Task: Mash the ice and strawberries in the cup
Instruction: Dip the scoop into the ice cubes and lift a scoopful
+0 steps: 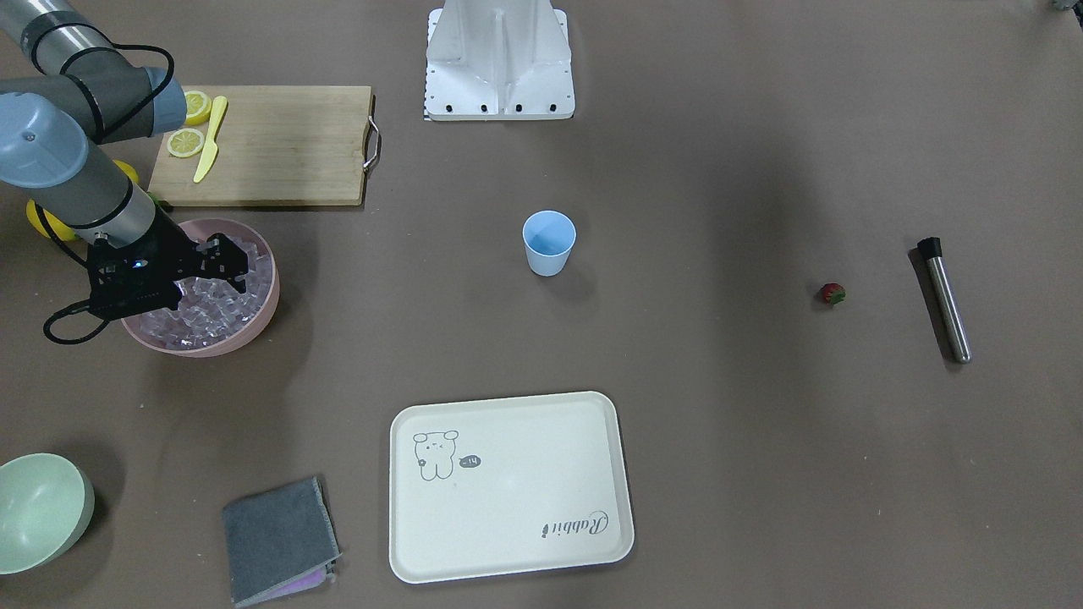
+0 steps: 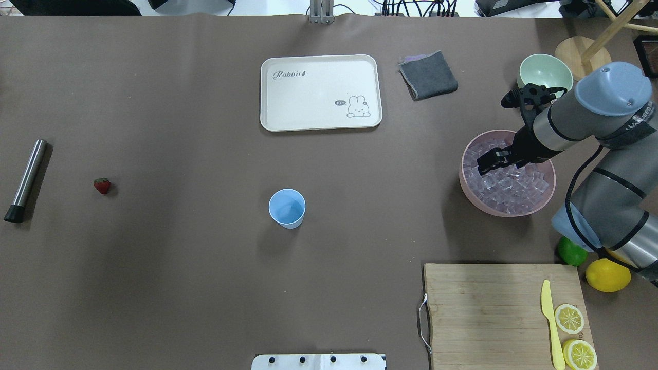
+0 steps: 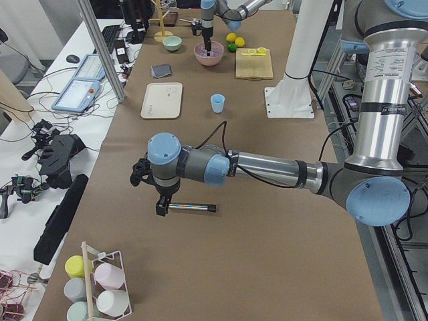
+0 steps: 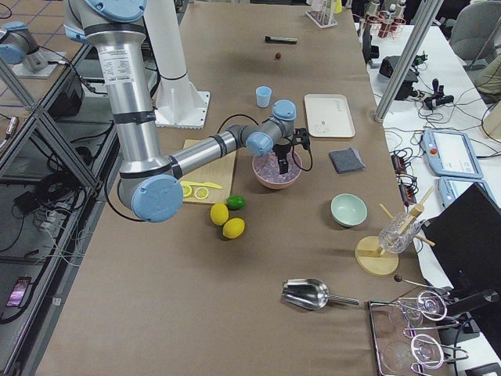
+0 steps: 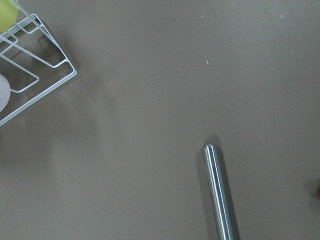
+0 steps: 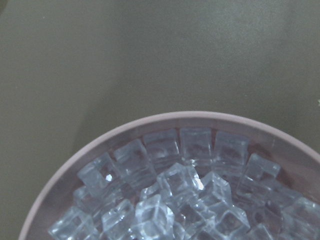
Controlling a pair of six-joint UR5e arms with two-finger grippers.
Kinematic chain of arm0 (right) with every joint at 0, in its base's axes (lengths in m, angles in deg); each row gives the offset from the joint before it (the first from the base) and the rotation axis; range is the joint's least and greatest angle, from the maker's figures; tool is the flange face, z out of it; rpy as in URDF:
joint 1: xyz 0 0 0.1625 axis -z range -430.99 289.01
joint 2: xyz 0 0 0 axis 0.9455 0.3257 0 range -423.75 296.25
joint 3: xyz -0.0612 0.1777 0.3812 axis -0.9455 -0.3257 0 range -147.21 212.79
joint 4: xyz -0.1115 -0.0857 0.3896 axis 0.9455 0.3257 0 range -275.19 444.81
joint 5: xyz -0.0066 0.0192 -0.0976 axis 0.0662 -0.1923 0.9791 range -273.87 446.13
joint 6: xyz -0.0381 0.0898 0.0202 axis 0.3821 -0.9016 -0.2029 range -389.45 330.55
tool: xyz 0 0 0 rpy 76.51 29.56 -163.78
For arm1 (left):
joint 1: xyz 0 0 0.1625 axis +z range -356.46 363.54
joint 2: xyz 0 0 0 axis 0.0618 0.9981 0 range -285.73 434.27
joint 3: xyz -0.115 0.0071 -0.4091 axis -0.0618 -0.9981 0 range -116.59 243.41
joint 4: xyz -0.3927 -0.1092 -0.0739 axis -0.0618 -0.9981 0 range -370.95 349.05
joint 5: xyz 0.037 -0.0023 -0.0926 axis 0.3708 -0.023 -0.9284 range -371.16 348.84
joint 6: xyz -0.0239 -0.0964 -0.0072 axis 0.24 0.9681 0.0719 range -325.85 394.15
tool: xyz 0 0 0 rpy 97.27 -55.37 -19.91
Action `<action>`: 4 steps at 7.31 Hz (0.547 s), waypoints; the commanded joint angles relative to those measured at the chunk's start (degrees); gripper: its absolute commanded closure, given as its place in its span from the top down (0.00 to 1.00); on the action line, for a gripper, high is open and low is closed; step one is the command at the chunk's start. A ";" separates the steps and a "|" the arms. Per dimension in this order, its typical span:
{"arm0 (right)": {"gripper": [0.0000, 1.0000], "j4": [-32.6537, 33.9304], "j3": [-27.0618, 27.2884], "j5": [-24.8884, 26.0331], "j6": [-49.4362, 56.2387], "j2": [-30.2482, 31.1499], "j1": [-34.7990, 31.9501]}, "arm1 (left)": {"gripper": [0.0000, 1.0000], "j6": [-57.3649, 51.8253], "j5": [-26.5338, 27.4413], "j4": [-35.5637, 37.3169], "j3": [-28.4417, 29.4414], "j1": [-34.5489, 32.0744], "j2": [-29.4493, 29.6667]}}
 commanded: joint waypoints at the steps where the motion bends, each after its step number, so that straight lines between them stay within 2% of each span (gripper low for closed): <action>1: 0.92 -0.07 -0.04 0.28 -0.09 -0.23 0.04 | 0.98 0.00 0.00 0.00 -0.13 0.04 0.03; 4: 0.79 -0.07 -0.73 1.15 -0.01 -0.93 0.22 | 0.98 -0.09 0.00 0.00 -0.04 0.04 0.46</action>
